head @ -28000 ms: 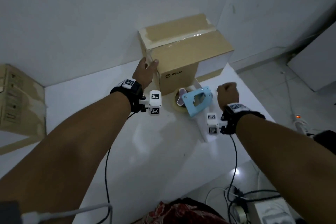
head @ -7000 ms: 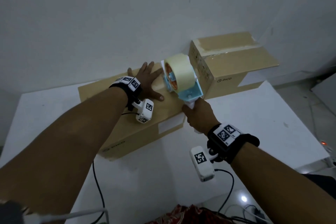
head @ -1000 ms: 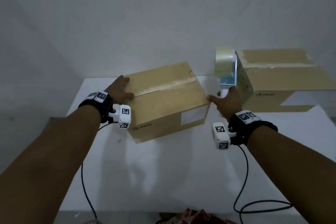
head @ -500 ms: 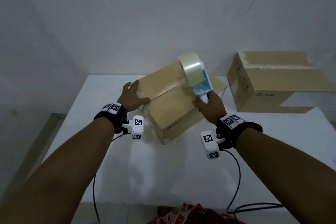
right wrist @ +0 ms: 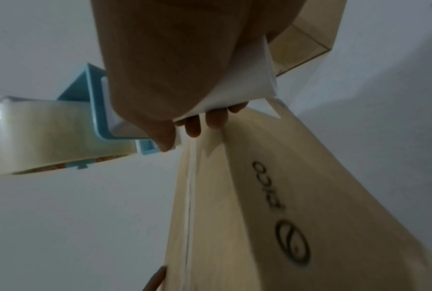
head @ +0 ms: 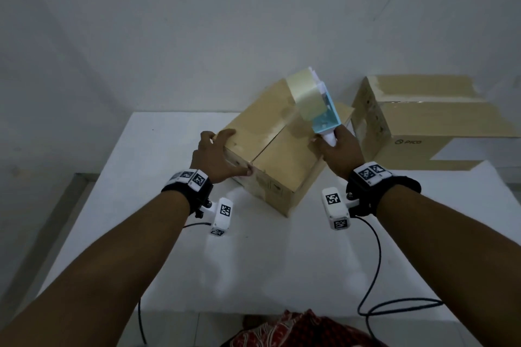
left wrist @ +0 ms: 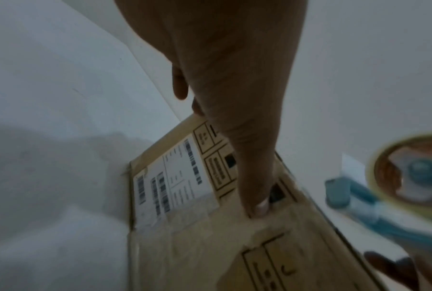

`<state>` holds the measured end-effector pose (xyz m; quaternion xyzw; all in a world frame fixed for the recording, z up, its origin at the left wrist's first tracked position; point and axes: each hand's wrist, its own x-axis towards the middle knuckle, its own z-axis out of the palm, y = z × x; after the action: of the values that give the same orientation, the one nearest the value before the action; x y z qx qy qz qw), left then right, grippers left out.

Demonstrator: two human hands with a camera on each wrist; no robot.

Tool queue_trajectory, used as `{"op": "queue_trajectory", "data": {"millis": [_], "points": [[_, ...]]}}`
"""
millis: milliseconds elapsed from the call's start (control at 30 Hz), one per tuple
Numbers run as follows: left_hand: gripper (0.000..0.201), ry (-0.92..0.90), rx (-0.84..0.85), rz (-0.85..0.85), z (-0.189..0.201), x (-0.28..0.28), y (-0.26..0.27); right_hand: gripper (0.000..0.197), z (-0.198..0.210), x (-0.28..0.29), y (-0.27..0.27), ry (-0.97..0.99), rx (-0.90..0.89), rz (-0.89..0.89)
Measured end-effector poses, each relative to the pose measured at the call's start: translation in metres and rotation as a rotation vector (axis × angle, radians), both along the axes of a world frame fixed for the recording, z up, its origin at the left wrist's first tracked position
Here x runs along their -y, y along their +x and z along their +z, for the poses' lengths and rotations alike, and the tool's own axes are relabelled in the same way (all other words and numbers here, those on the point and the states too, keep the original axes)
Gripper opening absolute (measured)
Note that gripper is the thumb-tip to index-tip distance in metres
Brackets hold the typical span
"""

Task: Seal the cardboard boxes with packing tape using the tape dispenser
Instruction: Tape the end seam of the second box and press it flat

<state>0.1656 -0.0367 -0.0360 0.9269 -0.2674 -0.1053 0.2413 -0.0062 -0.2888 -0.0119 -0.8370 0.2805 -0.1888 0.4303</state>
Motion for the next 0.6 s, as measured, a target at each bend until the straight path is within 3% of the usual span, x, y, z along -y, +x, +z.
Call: {"op": "queue_trajectory", "data": {"millis": [67, 200, 367, 433, 533, 600], "points": [[0.112, 0.042, 0.101, 0.022, -0.001, 0.012, -0.012, 0.025, 0.007, -0.006, 0.002, -0.018, 0.037, 0.000], [0.115, -0.046, -0.004, 0.077, -0.004, 0.031, -0.029, 0.018, 0.029, -0.019, 0.008, 0.088, 0.106, 0.116], [0.110, -0.043, 0.039, 0.059, -0.007, 0.040, -0.041, 0.015, 0.035, -0.026, 0.009, 0.189, 0.036, 0.258], [0.095, -0.113, -0.038, -0.013, -0.008, 0.041, -0.038, 0.016, 0.033, -0.028, 0.009, 0.312, 0.022, 0.290], [0.044, -0.271, -0.181, -0.192, -0.007, 0.038, -0.031, 0.012, 0.035, -0.030, 0.008, 0.498, 0.030, 0.290], [0.022, -0.401, -0.249, -0.101, -0.002, 0.037, -0.028, 0.014, 0.037, -0.027, 0.010, 0.502, 0.035, 0.270]]}}
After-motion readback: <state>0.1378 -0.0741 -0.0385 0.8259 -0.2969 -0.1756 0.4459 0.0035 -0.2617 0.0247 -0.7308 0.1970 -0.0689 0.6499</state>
